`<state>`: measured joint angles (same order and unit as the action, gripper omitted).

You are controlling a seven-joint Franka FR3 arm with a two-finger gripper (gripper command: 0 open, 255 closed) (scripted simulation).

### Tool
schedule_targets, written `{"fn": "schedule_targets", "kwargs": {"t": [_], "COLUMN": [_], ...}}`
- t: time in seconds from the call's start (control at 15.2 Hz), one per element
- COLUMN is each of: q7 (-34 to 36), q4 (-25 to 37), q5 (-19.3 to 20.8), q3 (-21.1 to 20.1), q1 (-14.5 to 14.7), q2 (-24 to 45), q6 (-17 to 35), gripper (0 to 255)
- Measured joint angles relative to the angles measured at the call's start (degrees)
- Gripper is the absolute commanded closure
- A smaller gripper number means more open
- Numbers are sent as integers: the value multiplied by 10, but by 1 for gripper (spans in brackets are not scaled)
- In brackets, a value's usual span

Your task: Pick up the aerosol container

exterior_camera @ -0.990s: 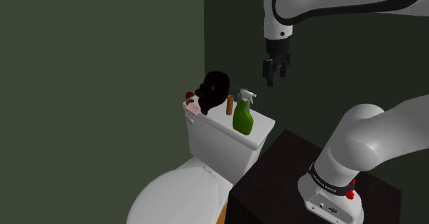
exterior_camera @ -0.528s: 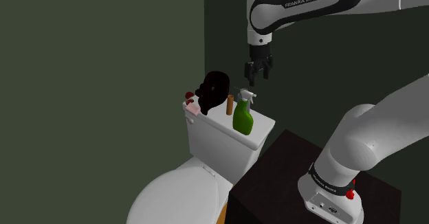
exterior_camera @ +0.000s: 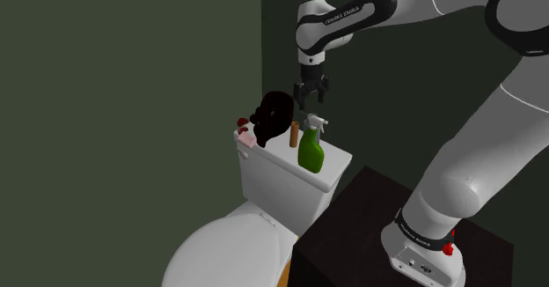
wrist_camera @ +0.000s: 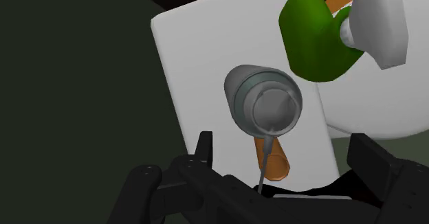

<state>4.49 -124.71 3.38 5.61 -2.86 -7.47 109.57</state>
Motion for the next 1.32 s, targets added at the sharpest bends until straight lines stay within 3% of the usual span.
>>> {"fn": "schedule_targets", "kwargs": {"t": [0.2, 0.66, 0.73, 1.32], "q7": [6, 7, 7, 7], "q4": [34, 14, 11, 9], "q5": [-7, -10, -10, -10], "q3": [4, 5, 5, 5], "q1": [-3, -4, -4, -4], "q2": [50, 81, 82, 84], "q6": [20, 72, 76, 80], "gripper": [0, 0, 255, 255]}}
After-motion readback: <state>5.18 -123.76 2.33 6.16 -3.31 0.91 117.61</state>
